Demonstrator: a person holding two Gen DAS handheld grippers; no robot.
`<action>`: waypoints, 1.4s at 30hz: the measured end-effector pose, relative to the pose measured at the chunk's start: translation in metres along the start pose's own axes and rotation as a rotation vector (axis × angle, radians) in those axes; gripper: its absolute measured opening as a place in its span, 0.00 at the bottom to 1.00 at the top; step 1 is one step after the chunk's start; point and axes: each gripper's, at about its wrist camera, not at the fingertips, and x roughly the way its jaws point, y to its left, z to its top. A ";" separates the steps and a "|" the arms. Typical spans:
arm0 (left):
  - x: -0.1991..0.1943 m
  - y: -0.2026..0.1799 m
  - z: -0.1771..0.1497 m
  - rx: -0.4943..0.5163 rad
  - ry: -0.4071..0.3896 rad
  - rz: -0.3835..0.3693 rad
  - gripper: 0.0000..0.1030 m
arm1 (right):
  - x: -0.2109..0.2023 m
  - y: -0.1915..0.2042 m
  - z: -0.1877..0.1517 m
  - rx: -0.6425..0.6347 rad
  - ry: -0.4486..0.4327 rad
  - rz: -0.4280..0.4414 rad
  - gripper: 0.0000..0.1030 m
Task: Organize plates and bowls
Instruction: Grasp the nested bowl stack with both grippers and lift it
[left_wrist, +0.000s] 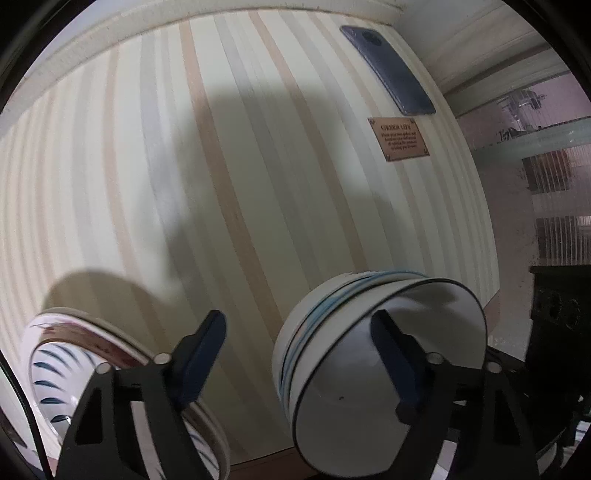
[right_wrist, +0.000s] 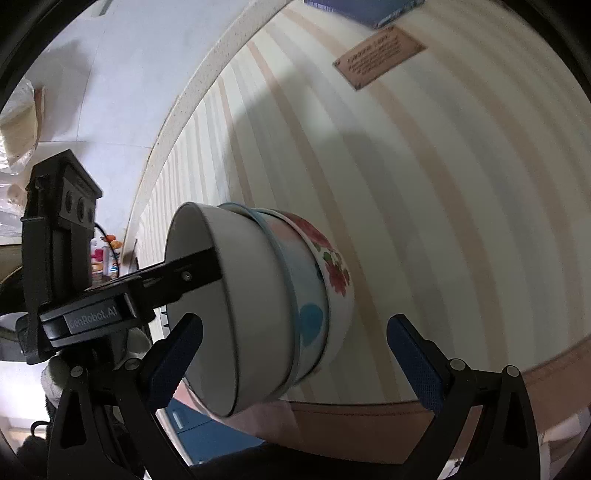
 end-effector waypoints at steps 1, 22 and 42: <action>0.003 0.000 0.000 -0.002 0.012 -0.013 0.68 | 0.004 -0.003 0.001 0.010 0.007 0.018 0.99; -0.002 0.006 -0.008 -0.095 -0.029 -0.115 0.45 | 0.024 -0.012 0.011 0.043 0.058 0.046 0.64; -0.023 0.015 -0.012 -0.158 -0.038 -0.102 0.44 | 0.026 0.013 0.022 -0.002 0.091 0.033 0.64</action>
